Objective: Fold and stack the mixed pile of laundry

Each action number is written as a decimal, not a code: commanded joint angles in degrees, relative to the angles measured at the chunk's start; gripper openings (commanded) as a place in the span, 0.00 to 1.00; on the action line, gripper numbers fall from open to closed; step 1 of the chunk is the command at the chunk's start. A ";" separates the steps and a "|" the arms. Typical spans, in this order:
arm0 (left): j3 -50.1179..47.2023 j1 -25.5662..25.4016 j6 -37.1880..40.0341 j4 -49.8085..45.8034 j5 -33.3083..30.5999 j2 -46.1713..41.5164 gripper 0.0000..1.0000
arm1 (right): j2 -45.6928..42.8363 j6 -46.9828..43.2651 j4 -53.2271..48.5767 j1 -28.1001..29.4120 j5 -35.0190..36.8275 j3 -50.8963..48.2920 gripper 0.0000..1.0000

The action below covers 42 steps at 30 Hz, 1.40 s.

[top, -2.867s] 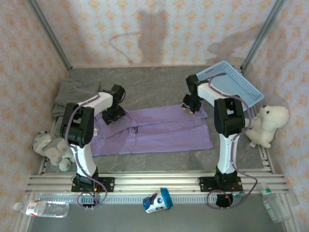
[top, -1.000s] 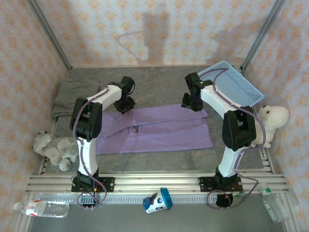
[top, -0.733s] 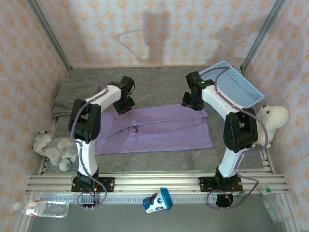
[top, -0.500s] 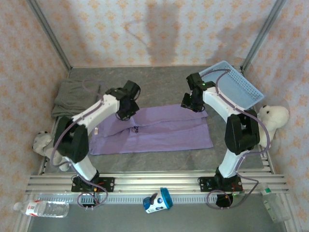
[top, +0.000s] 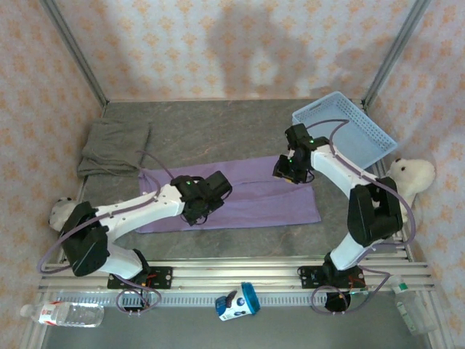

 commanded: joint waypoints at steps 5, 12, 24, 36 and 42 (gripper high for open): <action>0.65 16.28 13.38 -1.64 -6.40 -7.66 0.69 | -6.36 3.72 2.94 2.54 -1.69 -4.87 0.40; 4.80 33.00 31.22 1.47 3.13 -0.68 0.64 | -4.87 8.72 4.83 5.88 -1.21 -3.93 0.40; 10.12 41.47 43.42 12.63 17.20 17.82 0.58 | 10.08 18.07 21.29 20.90 -6.89 6.01 0.42; 7.94 41.55 46.82 13.18 18.32 22.12 0.34 | 21.75 19.69 21.58 25.84 -6.59 15.69 0.42; 7.18 41.60 46.53 13.87 19.69 22.09 0.16 | 21.14 18.10 19.04 25.84 -4.87 15.75 0.42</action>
